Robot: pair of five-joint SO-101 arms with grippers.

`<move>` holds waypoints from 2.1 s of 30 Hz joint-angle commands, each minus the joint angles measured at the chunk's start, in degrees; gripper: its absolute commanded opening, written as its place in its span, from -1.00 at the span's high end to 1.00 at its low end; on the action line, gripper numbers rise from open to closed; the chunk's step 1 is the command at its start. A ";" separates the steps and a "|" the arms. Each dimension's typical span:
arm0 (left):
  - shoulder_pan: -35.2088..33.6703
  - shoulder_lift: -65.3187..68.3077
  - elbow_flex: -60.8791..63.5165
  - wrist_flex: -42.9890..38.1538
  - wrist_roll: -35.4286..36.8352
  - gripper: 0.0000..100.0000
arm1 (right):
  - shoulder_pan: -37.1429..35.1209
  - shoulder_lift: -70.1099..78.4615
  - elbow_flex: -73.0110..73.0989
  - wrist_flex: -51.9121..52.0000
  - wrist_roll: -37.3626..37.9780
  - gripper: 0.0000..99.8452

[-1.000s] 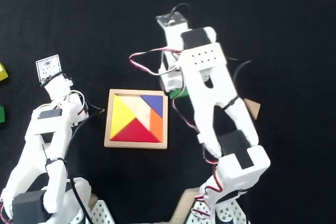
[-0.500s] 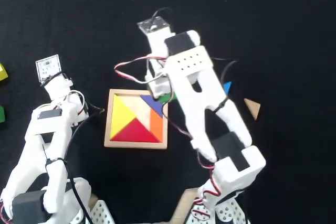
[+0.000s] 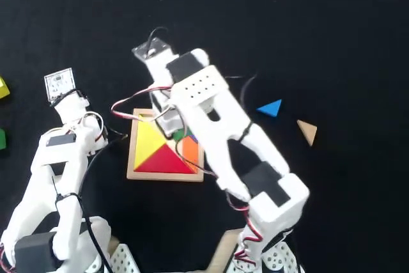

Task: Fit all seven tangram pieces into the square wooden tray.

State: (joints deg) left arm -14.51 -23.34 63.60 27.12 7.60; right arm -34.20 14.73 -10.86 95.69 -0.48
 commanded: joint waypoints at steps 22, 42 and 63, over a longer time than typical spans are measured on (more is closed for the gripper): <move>0.13 -1.49 -0.92 -0.97 -0.44 0.88 | -4.84 1.54 5.32 -11.25 14.86 0.92; 0.13 -1.49 -0.48 -2.90 -0.44 0.88 | -3.96 1.36 11.30 -18.55 21.71 0.92; 0.13 -1.49 -0.48 -2.90 -0.44 0.88 | -0.79 1.80 8.75 -24.53 17.14 0.92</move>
State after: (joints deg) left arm -14.51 -23.34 63.52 25.19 7.60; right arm -35.96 16.92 0.66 72.75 17.45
